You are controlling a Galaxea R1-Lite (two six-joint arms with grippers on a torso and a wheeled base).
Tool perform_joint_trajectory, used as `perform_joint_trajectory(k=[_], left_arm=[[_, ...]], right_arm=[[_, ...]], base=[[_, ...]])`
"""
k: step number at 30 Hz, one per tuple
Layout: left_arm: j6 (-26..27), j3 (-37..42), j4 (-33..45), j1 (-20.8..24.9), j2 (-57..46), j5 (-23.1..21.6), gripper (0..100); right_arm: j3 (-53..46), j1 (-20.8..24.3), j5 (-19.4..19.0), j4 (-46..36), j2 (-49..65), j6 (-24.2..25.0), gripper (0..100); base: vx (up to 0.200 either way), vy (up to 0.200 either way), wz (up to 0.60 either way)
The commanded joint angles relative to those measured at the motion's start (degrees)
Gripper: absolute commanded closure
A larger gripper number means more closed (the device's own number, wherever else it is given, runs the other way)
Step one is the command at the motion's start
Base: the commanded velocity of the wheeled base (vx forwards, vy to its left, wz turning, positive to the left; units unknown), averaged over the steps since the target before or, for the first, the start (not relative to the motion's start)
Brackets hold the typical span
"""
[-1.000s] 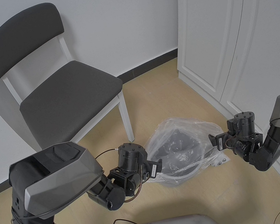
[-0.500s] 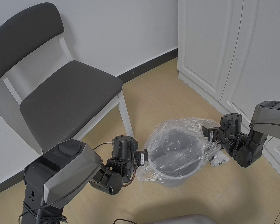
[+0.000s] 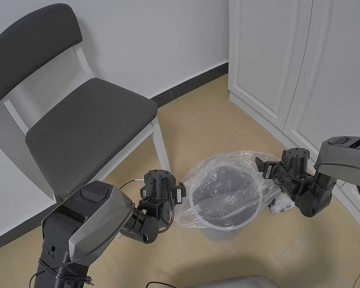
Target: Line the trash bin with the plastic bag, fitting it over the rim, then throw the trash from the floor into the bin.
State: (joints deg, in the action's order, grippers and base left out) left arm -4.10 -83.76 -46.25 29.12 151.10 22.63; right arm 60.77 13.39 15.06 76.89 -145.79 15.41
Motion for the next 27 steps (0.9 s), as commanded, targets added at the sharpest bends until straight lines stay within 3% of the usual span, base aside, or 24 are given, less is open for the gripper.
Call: perform_joint_trajectory(k=[1, 14, 20, 27], left_arm=[[-0.65, -3.07, -0.07, -0.3, 2.53, 1.19, 0], [-1.0, -9.05, -0.77, -0.38, 6.92, 3.65, 0], [-2.23, -16.17, -0.77, -0.47, 10.35, 6.73, 0], [-2.23, -19.07, -0.68, -1.0, 11.58, 7.7, 0]], right_arm=[[1.98, -0.64, -0.55, 0.02, -1.25, 1.91, 0], [10.33, -0.47, -0.64, 1.86, -9.16, 9.73, 0], [16.22, -0.29, -0.47, 2.48, -12.33, 13.95, 0], [18.42, -0.99, -0.11, 2.48, -11.98, 15.26, 0]], base=[[0.0, 0.0, 0.0], [0.0, 0.0, 0.0], [0.0, 0.0, 0.0], [0.0, 0.0, 0.0]])
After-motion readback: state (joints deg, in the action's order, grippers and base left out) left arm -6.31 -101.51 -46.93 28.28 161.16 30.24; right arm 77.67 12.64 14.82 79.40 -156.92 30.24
